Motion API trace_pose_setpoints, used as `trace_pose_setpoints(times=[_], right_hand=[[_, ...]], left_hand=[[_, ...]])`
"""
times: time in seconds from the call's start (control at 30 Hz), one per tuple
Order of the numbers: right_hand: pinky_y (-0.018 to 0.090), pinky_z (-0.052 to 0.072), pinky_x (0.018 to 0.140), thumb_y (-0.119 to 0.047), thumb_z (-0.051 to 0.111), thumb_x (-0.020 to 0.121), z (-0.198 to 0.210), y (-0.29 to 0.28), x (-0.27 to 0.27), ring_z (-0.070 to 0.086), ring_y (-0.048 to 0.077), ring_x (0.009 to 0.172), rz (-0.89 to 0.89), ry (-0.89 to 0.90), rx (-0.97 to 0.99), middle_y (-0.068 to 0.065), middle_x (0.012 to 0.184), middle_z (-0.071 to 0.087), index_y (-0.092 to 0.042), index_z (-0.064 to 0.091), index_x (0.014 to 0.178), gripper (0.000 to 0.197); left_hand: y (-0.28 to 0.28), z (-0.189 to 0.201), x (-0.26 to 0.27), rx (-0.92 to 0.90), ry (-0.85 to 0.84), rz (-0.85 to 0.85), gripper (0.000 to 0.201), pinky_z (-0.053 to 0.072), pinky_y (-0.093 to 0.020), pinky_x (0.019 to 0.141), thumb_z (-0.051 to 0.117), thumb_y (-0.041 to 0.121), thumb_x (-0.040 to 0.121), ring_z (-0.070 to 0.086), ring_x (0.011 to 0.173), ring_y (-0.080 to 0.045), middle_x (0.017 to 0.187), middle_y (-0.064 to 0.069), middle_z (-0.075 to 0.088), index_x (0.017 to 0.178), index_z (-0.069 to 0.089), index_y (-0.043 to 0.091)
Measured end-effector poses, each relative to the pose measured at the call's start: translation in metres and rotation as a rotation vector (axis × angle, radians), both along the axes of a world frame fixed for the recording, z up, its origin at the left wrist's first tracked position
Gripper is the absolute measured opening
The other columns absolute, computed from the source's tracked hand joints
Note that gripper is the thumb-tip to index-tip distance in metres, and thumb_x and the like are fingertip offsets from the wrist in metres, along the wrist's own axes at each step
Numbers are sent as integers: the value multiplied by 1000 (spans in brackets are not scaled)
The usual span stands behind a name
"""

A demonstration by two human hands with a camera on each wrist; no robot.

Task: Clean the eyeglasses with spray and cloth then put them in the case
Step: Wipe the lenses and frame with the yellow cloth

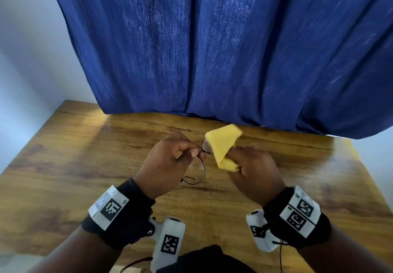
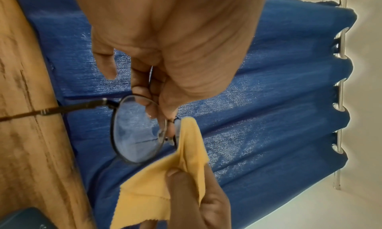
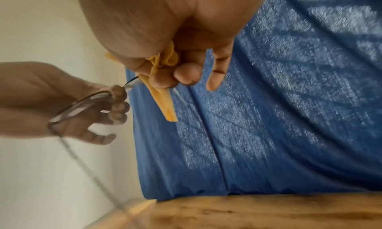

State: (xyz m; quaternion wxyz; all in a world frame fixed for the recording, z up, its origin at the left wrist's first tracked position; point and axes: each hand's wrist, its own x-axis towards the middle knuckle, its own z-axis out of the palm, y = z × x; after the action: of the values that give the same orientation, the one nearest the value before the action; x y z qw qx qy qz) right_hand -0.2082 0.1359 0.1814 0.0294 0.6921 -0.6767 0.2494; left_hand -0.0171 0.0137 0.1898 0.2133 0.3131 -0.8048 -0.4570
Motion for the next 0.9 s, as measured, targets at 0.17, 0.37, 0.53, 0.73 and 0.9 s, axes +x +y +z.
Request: trace_pose_setpoints(times=[0.17, 0.37, 0.53, 0.73, 0.9], right_hand=[[11, 19, 61, -25, 49, 81, -4, 9, -17, 45, 6, 54, -68, -46, 4, -8, 63, 63, -22, 67, 80, 18], [15, 27, 56, -25, 51, 81, -12, 19, -35, 56, 11, 54, 13, 22, 67, -8, 64, 64, -27, 65, 86, 15], [29, 45, 47, -10, 53, 100, -5, 23, -66, 56, 16, 49, -314, -993, 76, 2, 57, 62, -16, 63, 90, 15], [39, 43, 63, -23, 53, 98, -3, 35, -75, 48, 17, 41, -286, -1995, 164, 6, 50, 48, -2, 64, 103, 24], [41, 34, 68, -42, 53, 96, -13, 34, -64, 50, 17, 44, -119, -2071, 290, 7, 58, 55, -2, 64, 126, 52]], left_hand=[[10, 0, -16, -20, -29, -5, 27, 39, -5, 77, 65, 15, 99, 61, 94, 0, 95, 12, 64, 84, 78, 33], [23, -2, -37, -42, -99, 15, 23, 41, -9, 75, 64, 17, 100, 60, 93, -2, 95, 14, 61, 86, 77, 31], [33, -7, -47, 71, 18, 121, 35, 46, -12, 79, 63, 12, 101, 69, 89, -9, 97, 5, 68, 83, 76, 39], [43, -18, -49, 218, 100, 307, 32, 51, -48, 79, 63, 20, 102, 67, 93, -42, 99, 1, 75, 83, 82, 38], [49, -22, -38, 293, 129, 398, 29, 53, -43, 93, 65, 22, 101, 70, 93, -17, 104, -2, 78, 82, 83, 34]])
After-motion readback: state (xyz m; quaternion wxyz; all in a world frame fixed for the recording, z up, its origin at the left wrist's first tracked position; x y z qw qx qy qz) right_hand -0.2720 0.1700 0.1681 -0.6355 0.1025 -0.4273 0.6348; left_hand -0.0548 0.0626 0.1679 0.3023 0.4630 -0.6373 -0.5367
